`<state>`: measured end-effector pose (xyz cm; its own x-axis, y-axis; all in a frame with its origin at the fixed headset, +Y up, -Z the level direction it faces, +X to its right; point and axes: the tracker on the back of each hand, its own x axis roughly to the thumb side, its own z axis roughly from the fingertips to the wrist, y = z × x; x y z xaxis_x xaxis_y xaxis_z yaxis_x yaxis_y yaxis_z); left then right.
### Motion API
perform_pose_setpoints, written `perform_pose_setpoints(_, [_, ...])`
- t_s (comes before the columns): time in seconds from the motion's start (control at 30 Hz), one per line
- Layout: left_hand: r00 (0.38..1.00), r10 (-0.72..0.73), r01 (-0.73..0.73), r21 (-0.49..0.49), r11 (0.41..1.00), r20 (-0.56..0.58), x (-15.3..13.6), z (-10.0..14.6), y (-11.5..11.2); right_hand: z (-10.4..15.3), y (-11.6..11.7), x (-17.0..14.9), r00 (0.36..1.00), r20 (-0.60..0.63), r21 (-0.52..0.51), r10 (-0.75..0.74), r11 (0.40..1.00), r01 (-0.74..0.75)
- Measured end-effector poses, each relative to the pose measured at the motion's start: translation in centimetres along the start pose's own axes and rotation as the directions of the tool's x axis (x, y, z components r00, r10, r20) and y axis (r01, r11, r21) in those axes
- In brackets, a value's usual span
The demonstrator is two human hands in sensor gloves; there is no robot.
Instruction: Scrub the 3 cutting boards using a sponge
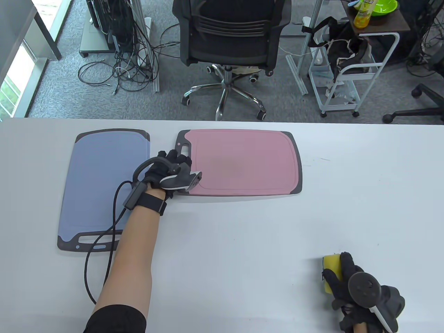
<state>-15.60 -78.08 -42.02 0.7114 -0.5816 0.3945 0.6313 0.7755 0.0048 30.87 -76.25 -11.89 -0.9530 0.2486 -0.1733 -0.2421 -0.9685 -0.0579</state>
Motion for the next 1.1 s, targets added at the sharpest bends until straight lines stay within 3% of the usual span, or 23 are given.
perform_pose_setpoints(0.07, [0.999, 0.028, -0.026, -0.067, 0.997, 0.032, -0.1, 0.0, -0.2, 0.0, 0.0, 0.0, 1.000, -0.002, 0.002, -0.002, 1.000, 0.002])
perform_pose_setpoints(0.23, [0.990, 0.133, -0.134, -0.016, 0.991, -0.037, -1.7, 2.2, -0.5, 0.1, -0.3, -0.1, 1.000, -0.001, -0.003, -0.018, 1.000, 0.018])
perform_pose_setpoints(0.37, [0.982, 0.158, -0.164, -0.055, 0.985, -0.107, -2.6, 5.1, -1.3, 0.0, -0.3, -0.2, 1.000, -0.002, -0.002, -0.022, 1.000, 0.022])
perform_pose_setpoints(0.53, [0.937, 0.275, -0.305, -0.122, 0.944, -0.218, -3.4, 10.2, -3.9, 0.1, -0.2, -0.3, 0.999, -0.010, 0.010, -0.032, 0.999, 0.032])
perform_pose_setpoints(0.8, [0.848, 0.413, -0.453, -0.049, 0.890, -0.332, -2.3, 19.4, -7.2, 0.2, -0.4, -0.4, 0.999, -0.004, -0.006, -0.050, 0.999, 0.050])
perform_pose_setpoints(0.93, [0.816, 0.456, -0.499, -0.034, 0.866, -0.356, -2.1, 22.8, -8.1, 0.4, -0.4, -0.4, 0.998, -0.003, -0.004, -0.061, 0.998, 0.061])
perform_pose_setpoints(1.1, [0.839, 0.381, -0.427, -0.037, 0.903, -0.388, -1.8, 25.9, -9.5, 0.3, -0.3, -0.4, 0.998, 0.008, 0.003, -0.063, 0.998, 0.063])
